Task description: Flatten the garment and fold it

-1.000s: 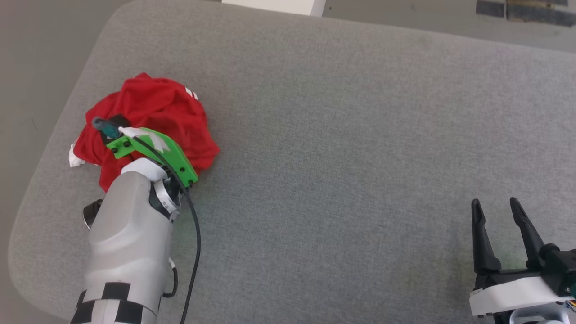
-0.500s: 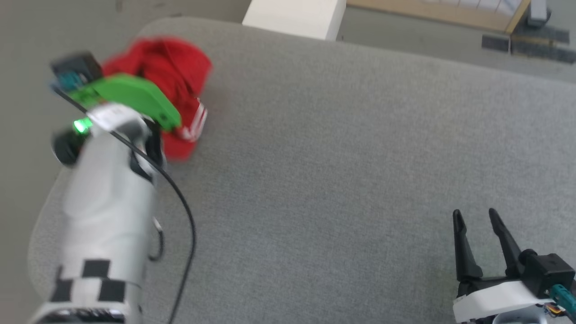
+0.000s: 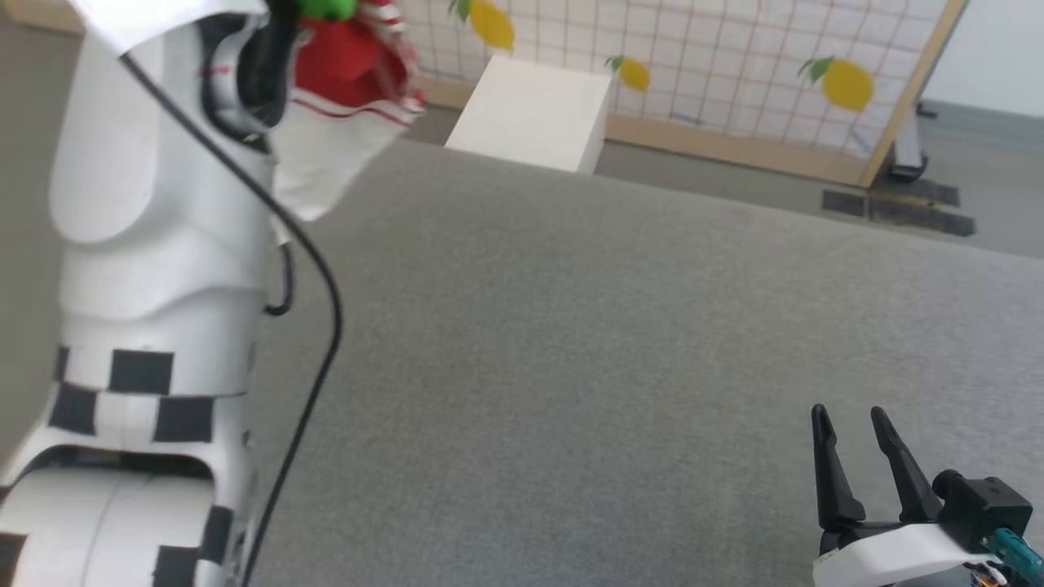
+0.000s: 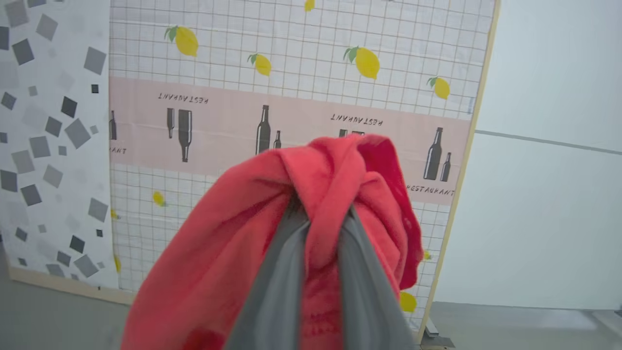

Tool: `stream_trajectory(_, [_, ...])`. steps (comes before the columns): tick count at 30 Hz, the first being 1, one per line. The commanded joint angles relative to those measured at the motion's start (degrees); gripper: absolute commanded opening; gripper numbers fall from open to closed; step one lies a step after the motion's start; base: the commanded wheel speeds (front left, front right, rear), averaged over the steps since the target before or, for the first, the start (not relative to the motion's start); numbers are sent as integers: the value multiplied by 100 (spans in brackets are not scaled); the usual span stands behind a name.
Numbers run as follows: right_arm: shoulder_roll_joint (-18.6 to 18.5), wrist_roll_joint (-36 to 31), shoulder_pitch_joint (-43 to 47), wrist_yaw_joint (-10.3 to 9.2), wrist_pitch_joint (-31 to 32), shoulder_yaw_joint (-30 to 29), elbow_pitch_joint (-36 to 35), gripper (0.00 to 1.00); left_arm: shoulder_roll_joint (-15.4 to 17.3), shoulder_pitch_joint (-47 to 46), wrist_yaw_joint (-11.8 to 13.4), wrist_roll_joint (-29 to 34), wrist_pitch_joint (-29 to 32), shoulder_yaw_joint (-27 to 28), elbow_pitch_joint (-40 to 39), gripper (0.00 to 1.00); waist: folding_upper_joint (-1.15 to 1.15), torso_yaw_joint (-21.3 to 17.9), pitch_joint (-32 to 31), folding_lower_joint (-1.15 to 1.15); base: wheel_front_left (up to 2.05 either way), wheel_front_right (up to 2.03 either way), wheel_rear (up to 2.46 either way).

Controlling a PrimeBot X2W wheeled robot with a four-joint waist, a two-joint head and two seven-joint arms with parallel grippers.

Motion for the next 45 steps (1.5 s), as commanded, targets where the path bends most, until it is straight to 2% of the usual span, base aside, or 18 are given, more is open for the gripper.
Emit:
stream_trajectory(1, [1,38,-22,-9,-32,-24,16,100,-152,-107,-79,-155,74,-62,-30,0,0,-298,-221,0,0,0,0])
stream_trajectory(5, [1,9,-50,-9,-32,-72,7,100,-406,-103,-199,-740,224,-157,-81,0,0,-635,-269,0,0,0,0])
stream_trajectory(9, [1,-54,-34,-9,-33,-208,16,100,-489,151,-251,-1407,269,-520,-172,0,0,-934,-262,0,0,0,0])
stream_trajectory(12, [1,-91,-19,-9,-33,-295,25,100,-495,531,-111,-2092,192,-1163,-321,0,0,-1185,-218,0,0,0,0])
stream_trajectory(16, [1,-131,-18,-9,-33,-369,24,100,-496,1171,157,-2591,28,-2040,-312,0,0,-1451,-154,0,0,0,0])
stream_trajectory(20, [1,-155,-14,-9,-33,-404,37,100,-497,1878,397,-2586,-146,-2910,79,0,0,-1667,-82,0,0,0,0])
stream_trajectory(25, [1,-127,-55,-9,-33,-366,26,100,-497,2786,666,-2622,-179,-3698,845,0,0,-1928,9,0,0,0,0])
stream_trajectory(30, [1,-124,-44,-9,-33,-389,9,100,-498,3377,782,-2821,472,-4465,1435,0,0,-1966,72,0,0,0,0])
stream_trajectory(34, [2,-104,-10,-9,-33,-434,7,100,-498,3458,895,-3239,776,-4521,1457,0,0,-1858,52,0,0,0,0])
stream_trajectory(35, [2,-99,2,-9,-33,-429,14,100,-498,3431,925,-3370,800,-4465,1405,43,0,-1816,28,0,0,0,0])
stream_trajectory(36, [2,-94,15,-9,-33,-432,18,100,-498,3395,943,-3467,787,-4406,1340,100,0,-1773,1,0,0,0,0])
stream_trajectory(41, [2,-36,81,-9,-33,-428,42,100,-469,3145,963,-3917,443,-3775,843,100,0,-1522,-176,0,0,0,0])
stream_trajectory(45, [2,-1,118,-9,-34,-399,56,100,-252,3126,921,-4335,-23,-3005,220,100,0,-1357,-317,0,0,0,0])
